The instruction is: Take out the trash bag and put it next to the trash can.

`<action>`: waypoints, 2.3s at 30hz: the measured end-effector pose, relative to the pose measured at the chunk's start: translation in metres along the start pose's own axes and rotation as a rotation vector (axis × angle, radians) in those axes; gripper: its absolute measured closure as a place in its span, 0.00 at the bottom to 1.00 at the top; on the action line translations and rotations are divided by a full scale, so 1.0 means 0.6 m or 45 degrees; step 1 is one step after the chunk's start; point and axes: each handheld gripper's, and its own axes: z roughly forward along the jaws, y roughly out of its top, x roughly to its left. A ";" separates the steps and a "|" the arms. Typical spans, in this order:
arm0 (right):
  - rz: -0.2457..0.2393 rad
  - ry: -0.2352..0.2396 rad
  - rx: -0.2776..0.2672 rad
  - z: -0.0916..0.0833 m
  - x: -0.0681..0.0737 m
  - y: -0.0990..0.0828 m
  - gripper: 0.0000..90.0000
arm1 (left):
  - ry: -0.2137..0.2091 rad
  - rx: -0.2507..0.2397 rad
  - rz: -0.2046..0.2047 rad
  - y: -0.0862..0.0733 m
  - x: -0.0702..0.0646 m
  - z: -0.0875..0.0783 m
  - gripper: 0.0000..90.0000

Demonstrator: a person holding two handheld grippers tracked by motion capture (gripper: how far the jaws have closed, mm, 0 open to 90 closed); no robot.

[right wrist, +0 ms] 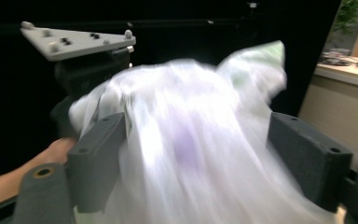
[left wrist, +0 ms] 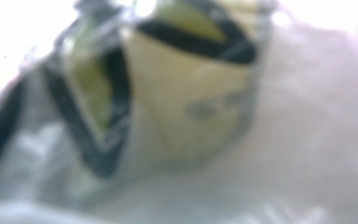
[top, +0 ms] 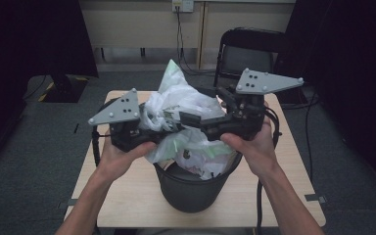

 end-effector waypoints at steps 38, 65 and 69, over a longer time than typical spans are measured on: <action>0.024 0.192 0.141 0.068 -0.030 -0.064 0.85 | -0.160 -0.110 -0.163 0.018 0.021 0.009 0.47; 0.146 0.090 0.054 0.024 -0.101 -0.074 0.86 | 0.060 -0.059 -0.171 -0.033 0.029 -0.038 0.33; 0.177 0.086 0.044 0.025 -0.117 -0.078 0.86 | 0.055 -0.060 -0.178 -0.045 0.024 -0.035 0.33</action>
